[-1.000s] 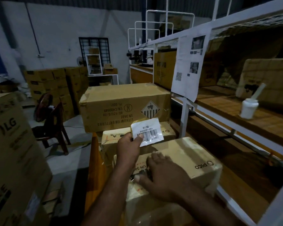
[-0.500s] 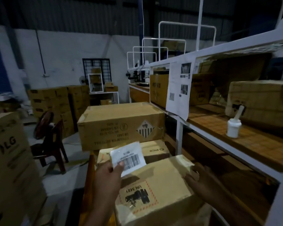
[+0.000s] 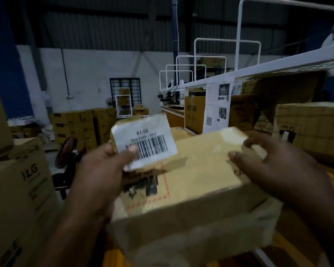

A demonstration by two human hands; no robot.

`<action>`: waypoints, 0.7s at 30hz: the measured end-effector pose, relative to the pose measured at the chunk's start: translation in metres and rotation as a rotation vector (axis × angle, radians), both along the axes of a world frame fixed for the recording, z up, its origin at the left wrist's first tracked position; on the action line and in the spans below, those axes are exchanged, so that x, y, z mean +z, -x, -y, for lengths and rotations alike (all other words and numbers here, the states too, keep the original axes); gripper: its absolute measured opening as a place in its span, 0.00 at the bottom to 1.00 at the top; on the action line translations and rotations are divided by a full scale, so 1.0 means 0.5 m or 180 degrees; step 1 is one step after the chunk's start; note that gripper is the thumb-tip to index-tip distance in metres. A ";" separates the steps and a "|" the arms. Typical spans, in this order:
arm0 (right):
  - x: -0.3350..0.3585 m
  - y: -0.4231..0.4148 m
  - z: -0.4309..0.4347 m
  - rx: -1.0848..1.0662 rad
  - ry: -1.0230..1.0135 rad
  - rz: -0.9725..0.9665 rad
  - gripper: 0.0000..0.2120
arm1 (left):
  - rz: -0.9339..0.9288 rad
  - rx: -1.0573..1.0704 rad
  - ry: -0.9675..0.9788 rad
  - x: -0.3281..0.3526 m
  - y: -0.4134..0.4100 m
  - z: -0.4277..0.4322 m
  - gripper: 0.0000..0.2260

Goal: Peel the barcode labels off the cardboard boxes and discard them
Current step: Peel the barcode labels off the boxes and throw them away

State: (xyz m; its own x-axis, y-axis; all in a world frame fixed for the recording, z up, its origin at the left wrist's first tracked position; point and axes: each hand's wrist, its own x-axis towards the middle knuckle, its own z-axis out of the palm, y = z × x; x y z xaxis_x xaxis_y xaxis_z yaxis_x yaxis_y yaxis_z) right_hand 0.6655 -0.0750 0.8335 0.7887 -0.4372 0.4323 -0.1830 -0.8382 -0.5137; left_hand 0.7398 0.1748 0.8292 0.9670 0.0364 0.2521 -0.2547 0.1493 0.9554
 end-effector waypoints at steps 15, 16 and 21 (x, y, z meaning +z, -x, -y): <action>0.148 -0.144 0.003 0.0807 -0.0406 0.1360 0.45 | 0.2558 0.1464 0.0302 0.217 -0.072 -0.029 0.07; 0.143 -0.164 0.004 0.0764 -0.0360 0.1390 0.45 | 0.2579 0.1397 0.0328 0.217 -0.083 -0.027 0.08; 0.118 -0.276 0.011 0.0690 -0.0301 0.1307 0.41 | 0.2385 0.1350 -0.0124 0.186 -0.187 -0.033 0.06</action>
